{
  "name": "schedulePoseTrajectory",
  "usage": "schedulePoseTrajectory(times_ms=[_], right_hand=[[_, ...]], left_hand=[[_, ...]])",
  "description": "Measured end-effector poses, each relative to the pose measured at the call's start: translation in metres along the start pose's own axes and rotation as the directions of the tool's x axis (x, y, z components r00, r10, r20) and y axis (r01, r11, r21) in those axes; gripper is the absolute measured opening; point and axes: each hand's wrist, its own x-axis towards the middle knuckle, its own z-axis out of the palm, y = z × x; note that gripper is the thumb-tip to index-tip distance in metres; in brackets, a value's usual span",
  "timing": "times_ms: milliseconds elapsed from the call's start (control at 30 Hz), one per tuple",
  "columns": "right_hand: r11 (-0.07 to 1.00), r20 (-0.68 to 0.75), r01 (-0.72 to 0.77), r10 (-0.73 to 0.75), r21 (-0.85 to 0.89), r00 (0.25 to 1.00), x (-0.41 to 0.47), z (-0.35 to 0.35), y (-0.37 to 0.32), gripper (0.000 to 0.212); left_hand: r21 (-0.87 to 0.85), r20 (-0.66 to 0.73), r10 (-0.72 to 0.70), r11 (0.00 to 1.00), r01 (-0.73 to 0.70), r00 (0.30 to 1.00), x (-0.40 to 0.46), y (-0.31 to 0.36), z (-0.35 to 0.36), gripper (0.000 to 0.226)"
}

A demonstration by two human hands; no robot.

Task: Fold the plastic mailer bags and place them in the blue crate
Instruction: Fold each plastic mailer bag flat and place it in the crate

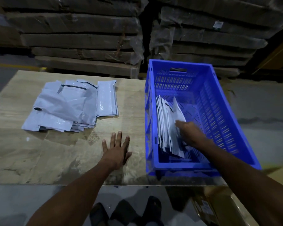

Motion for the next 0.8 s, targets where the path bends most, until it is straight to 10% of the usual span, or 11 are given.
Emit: schedulePoseTrajectory(times_ms=[400, 533, 800], right_hand=[[0.958, -0.092, 0.072, -0.048, 0.276, 0.995, -0.004, -0.005, -0.019, 0.047], [0.988, 0.043, -0.024, 0.018, 0.152, 0.999, 0.0, -0.002, -0.032, 0.076], [0.992, 0.05, -0.095, 0.091, 0.087, 0.995, 0.011, 0.009, -0.038, 0.071]], left_hand=[[-0.029, 0.041, -0.022, 0.999, 0.024, 0.999, -0.001, 0.003, -0.005, 0.077], [-0.035, 0.037, -0.014, 0.999, 0.016, 0.999, -0.001, 0.003, -0.005, 0.077], [-0.034, 0.022, -0.006, 0.999, 0.007, 1.0, -0.001, 0.001, -0.003, 0.077]])
